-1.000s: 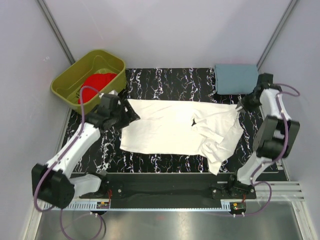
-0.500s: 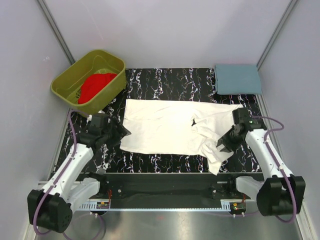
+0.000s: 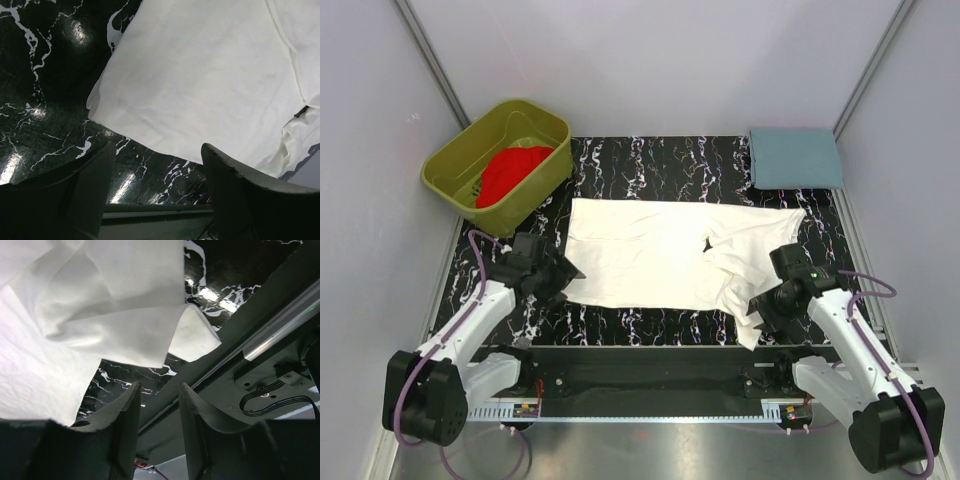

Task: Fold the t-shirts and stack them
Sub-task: Fold the tshirt

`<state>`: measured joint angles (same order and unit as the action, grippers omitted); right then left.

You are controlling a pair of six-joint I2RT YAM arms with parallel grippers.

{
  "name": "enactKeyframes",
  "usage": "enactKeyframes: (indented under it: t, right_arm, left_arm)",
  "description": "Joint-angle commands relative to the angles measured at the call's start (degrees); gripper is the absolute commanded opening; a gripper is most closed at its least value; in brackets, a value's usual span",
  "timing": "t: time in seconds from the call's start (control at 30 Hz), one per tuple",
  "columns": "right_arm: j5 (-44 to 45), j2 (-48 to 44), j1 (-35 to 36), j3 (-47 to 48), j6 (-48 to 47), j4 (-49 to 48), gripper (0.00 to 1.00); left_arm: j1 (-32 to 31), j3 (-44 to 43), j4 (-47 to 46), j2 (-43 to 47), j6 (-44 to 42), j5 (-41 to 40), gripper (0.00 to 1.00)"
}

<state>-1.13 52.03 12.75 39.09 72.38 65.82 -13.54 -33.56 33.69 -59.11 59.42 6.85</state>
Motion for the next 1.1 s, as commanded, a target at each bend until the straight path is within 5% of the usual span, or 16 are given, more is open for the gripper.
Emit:
enactKeyframes:
  t: [0.0, 0.2, 0.5, 1.07]
  right_arm:
    - [2.9, -1.1, 0.4, -2.1, 5.2, 0.3, 0.43]
    - [3.4, -9.4, 0.4, -9.9, 4.1, -11.6, 0.45]
    - [5.7, -17.8, 0.5, -13.5, 8.2, -9.5, 0.47]
    - [11.9, -10.4, 0.4, -8.4, 22.5, -4.2, 0.49]
  left_arm:
    - [0.1, 1.1, -4.4, -1.2, 0.7, 0.5, 0.74]
    - [0.1, 3.3, -9.3, -3.1, -1.0, 2.4, 0.74]
    - [0.1, 2.9, -9.8, -4.6, -0.8, -0.4, 0.75]
    - [0.1, 5.9, -4.2, 1.4, 7.1, -9.4, 0.7]
